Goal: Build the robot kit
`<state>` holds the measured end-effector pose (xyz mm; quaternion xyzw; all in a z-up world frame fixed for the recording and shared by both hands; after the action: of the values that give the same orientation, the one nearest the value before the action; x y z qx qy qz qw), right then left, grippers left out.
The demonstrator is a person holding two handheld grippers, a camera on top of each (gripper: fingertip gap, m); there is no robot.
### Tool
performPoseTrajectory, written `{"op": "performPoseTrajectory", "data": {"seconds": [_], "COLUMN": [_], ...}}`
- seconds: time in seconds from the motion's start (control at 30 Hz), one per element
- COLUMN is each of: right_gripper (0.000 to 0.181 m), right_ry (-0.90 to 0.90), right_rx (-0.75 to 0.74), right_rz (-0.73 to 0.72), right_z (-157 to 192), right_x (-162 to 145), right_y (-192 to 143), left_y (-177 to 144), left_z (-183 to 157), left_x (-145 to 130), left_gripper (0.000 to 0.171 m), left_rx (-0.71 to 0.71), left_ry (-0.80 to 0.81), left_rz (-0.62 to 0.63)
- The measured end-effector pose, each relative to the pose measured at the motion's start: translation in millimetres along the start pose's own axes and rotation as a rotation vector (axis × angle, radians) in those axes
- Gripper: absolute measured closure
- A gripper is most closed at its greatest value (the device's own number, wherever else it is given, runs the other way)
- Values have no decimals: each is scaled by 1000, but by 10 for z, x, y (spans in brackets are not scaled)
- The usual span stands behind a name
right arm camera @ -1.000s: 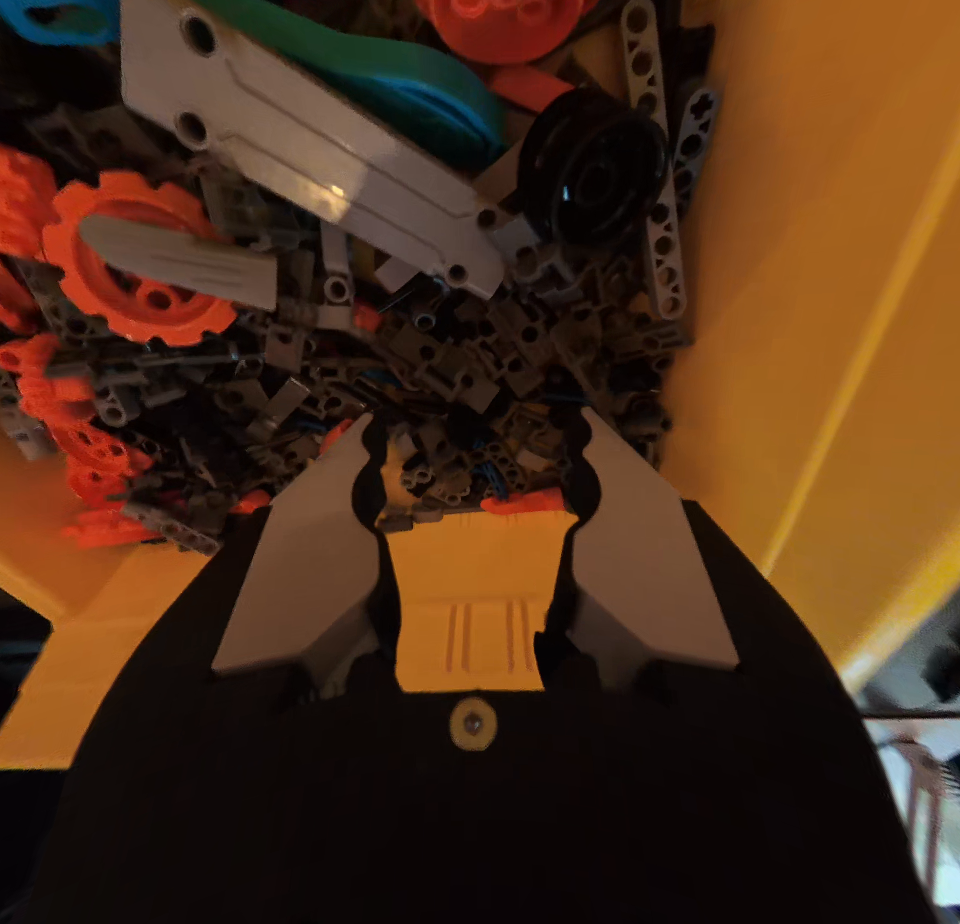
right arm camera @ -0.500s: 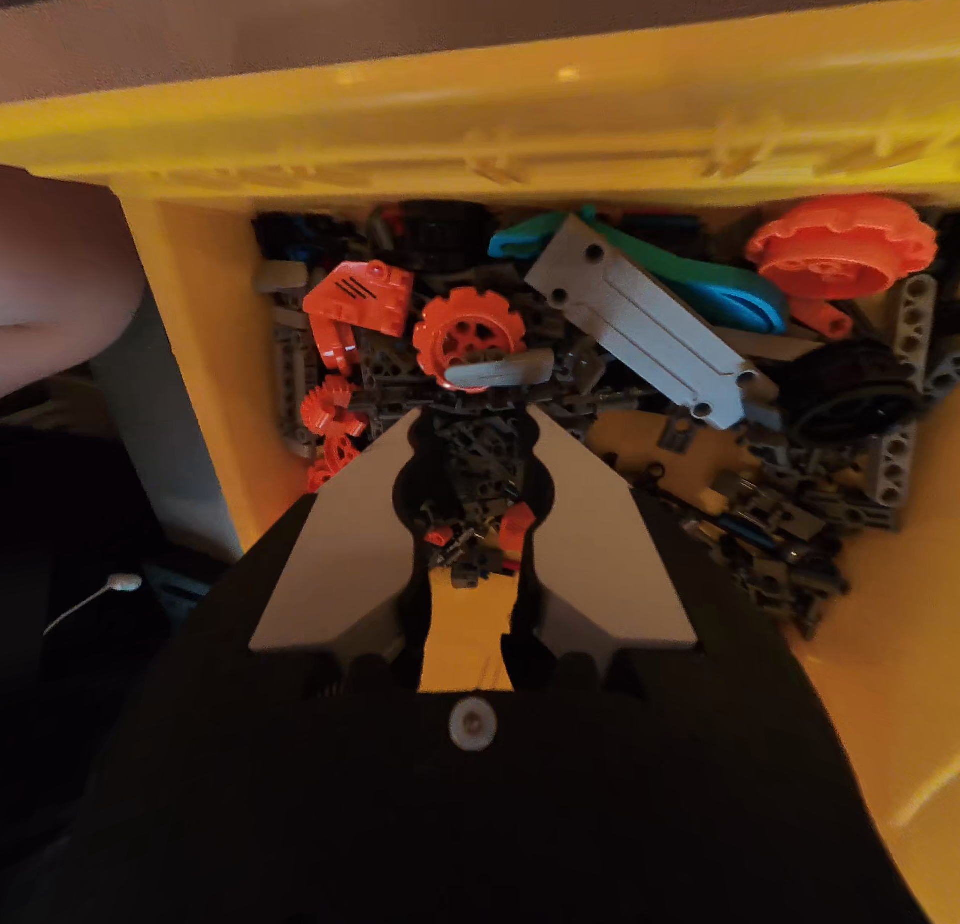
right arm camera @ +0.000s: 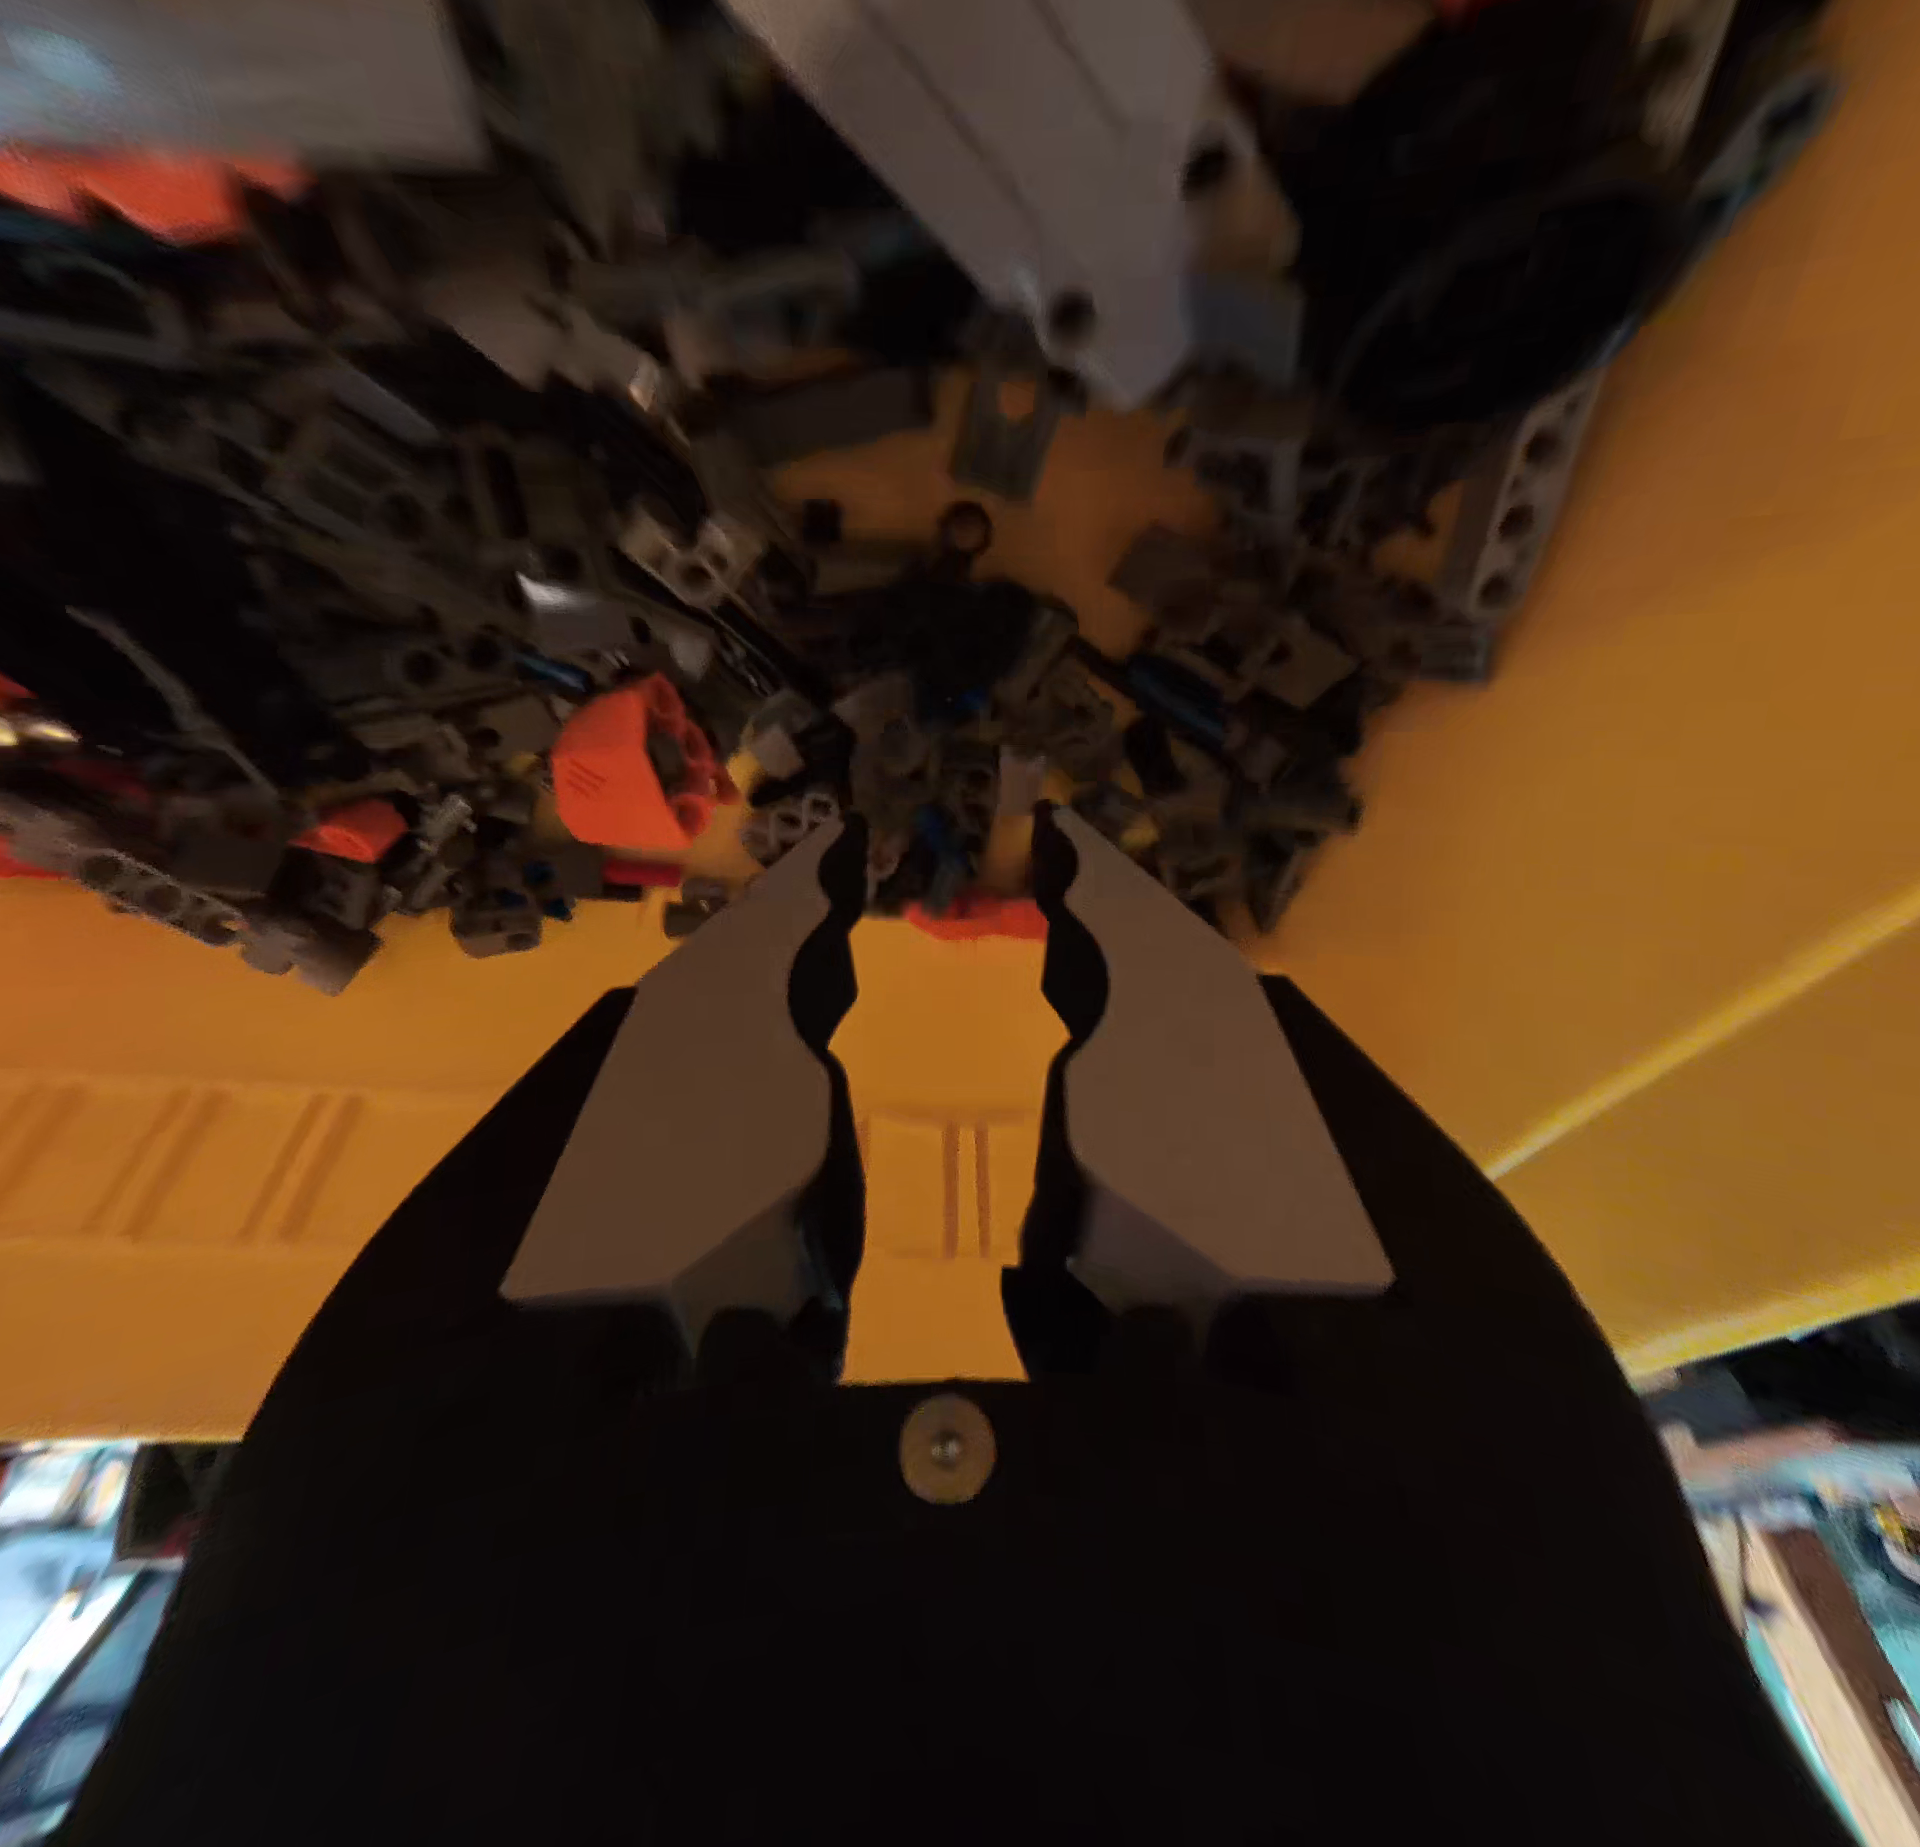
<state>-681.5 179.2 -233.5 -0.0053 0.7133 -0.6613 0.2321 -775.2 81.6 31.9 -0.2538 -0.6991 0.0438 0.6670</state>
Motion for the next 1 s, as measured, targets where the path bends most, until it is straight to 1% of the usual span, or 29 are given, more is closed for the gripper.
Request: {"op": "performPoseTrajectory", "data": {"seconds": [0.03, 0.1, 0.13, 0.2, 0.27, 0.3, 0.33, 0.37, 0.4, 0.47, 0.53, 0.6, 0.67, 0.77, 0.8, 0.87, 0.93, 1.0], "right_gripper": [152, 166, 169, 172, 169, 163, 156, 153, 152, 151, 152, 150, 148, 148, 148, 163, 170, 176], "right_ry": [-1, -4, -5, -2, -14, -14, -17, -20, -18, -21, -32, -23, -9, -58, -79, -83, -97, -153], "right_rx": [5, 65, 89, 117, 149, 136, 112, 88, 57, -8, -24, -134, -184, -201, -186, -90, -65, -51], "right_rz": [-58, -161, -222, -310, -343, -324, -279, -215, -146, -80, -13, 36, 58, 74, 73, 59, 60, 67], "right_z": [21, 110, 144, 178, 209, 176, 127, 76, 17, -84, -112, -291, -390, -378, -338, -192, -140, -82], "right_x": [94, 270, 366, 501, 551, 528, 471, 379, 275, 137, -2, -101, -148, -148, -136, -111, -109, -120], "right_y": [-40, -122, -171, -269, -343, -352, -341, -314, -285, -251, -201, -170, -150, -99, -79, -51, -53, -40], "left_y": [8, 24, 30, 34, 30, 27, 24, 20, 17, 16, 17, 21, 26, 39, 44, 52, 56, 56], "left_z": [-5, -14, -18, -25, -24, -22, -20, -19, -18, -20, -23, -27, -35, -47, -47, -47, -51, -56], "left_x": [-5, -13, -16, -18, -19, -19, -17, -16, -16, -14, -17, -16, -19, -24, -25, -30, -33, -33], "left_gripper": [146, 146, 146, 146, 146, 146, 146, 146, 146, 146, 146, 145, 145, 145, 145, 145, 145, 145], "left_rx": [-1, -2, -3, -6, -6, -5, -5, -5, -5, -6, -7, -8, -8, -10, -10, -10, -11, -12], "left_ry": [1, 6, 8, 9, 9, 8, 7, 6, 6, 7, 8, 7, 11, 16, 16, 16, 17, 19], "left_rz": [5, 14, 16, 18, 19, 18, 16, 15, 14, 13, 15, 16, 19, 25, 27, 31, 34, 34]}}
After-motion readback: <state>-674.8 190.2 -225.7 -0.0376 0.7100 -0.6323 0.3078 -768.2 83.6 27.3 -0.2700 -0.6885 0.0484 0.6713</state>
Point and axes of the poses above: each gripper's, where its closed fingertips meet, y out along the fingers, x out of its top, z = x × y across the jaws, the point moved 2 cm from there along -y, back along the fingers, and after that the axes turned 4 degrees about z, right-handed, at the moved point
